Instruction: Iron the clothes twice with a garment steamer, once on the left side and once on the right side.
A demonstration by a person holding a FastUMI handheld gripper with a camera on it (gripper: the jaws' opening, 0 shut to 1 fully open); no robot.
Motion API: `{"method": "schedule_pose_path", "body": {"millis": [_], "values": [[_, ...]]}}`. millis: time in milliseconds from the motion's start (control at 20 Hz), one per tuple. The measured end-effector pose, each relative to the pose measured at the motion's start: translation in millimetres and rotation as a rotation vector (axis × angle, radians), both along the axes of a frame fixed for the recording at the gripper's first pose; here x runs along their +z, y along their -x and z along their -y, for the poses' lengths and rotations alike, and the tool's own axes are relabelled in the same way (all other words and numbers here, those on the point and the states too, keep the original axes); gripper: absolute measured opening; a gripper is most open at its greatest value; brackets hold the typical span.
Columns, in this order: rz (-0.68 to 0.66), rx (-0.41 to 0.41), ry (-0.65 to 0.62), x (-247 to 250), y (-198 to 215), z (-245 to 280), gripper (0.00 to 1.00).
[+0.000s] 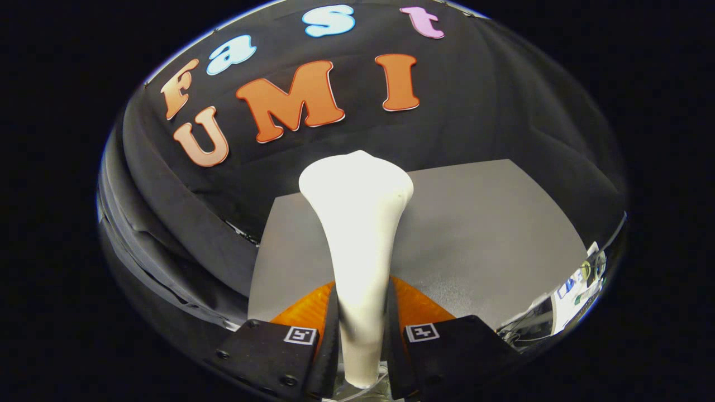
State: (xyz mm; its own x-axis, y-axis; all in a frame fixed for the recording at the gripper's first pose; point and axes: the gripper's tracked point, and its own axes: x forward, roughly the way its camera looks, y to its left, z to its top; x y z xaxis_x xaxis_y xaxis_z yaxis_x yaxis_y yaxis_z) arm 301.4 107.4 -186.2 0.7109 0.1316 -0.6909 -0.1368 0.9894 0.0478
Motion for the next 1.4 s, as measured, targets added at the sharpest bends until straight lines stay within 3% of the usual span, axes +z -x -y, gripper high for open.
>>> {"method": "schedule_pose_path", "body": {"millis": [200, 550, 1050, 1400], "values": [[0.074, -0.086, 0.01, 12, 39, -5, 0.44], [0.183, -0.142, 0.006, 47, 119, -34, 0.44], [0.328, -0.048, -0.021, 101, 196, -116, 0.44], [0.346, 0.052, -0.036, 102, 208, -184, 0.44]]}}
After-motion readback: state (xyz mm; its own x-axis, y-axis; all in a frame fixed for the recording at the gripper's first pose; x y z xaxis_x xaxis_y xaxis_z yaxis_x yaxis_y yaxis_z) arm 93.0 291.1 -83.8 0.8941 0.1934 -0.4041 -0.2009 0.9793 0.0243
